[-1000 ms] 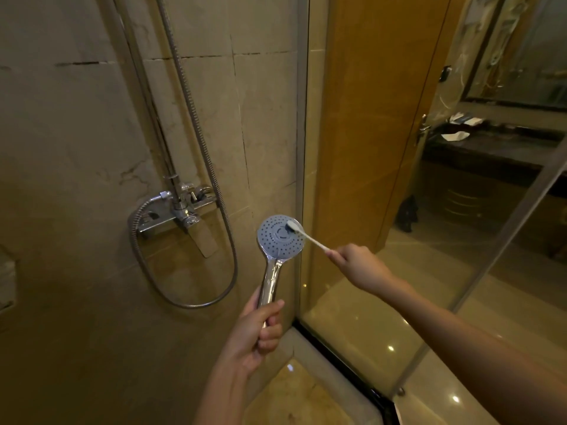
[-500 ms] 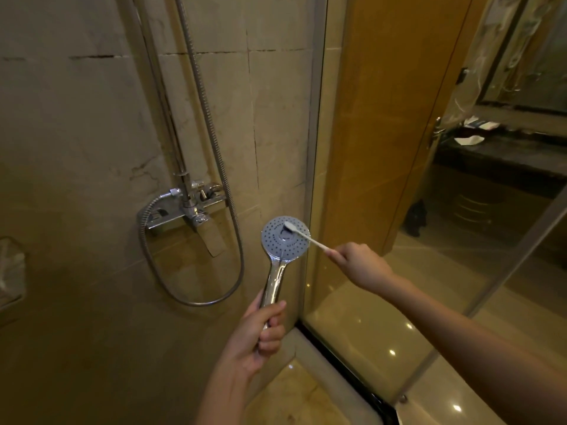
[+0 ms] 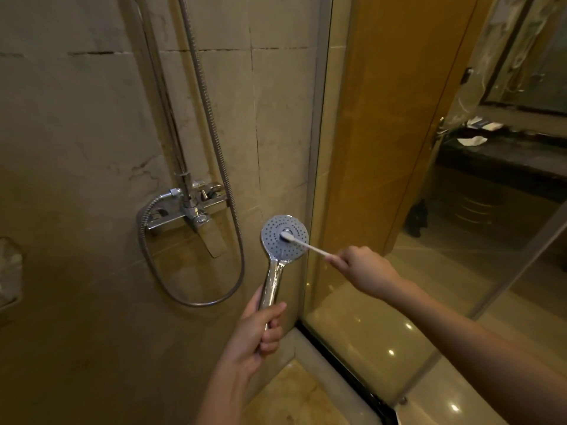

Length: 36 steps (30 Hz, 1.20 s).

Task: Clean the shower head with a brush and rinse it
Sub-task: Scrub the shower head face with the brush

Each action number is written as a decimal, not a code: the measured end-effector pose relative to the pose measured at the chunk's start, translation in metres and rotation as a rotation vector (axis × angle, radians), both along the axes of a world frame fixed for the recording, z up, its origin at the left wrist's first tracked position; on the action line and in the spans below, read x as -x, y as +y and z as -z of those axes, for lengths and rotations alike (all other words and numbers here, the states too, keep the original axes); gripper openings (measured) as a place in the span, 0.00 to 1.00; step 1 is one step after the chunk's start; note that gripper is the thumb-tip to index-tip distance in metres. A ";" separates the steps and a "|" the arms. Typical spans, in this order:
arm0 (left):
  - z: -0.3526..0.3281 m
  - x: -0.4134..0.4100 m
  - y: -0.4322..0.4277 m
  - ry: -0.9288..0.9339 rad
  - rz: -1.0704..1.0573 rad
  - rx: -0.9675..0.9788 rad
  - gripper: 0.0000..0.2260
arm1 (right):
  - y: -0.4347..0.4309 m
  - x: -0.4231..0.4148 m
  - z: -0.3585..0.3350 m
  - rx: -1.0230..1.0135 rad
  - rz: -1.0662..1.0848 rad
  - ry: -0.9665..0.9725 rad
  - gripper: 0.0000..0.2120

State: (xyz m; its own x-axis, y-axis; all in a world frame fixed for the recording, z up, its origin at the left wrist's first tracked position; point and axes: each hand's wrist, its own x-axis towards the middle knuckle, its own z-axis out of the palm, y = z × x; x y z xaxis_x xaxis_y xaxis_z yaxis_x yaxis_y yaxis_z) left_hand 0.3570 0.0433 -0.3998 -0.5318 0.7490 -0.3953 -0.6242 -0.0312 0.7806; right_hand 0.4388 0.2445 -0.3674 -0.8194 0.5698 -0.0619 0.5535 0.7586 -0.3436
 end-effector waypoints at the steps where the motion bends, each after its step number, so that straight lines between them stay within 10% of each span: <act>1: 0.000 -0.001 0.001 0.015 -0.002 0.009 0.17 | 0.000 0.001 0.000 -0.010 -0.008 -0.015 0.23; 13: -0.003 -0.003 0.004 0.081 0.010 0.046 0.17 | -0.004 0.000 -0.002 -0.193 -0.103 -0.117 0.22; 36: -0.005 -0.012 -0.005 0.108 0.000 0.065 0.07 | -0.002 -0.006 -0.002 0.128 -0.034 -0.026 0.22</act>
State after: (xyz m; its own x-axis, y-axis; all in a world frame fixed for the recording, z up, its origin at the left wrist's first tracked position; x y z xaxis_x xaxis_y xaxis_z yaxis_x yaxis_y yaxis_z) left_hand 0.3693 0.0382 -0.3948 -0.5739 0.7236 -0.3833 -0.5362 0.0217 0.8438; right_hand 0.4446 0.2425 -0.3650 -0.8352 0.5281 -0.1538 0.5384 0.7281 -0.4243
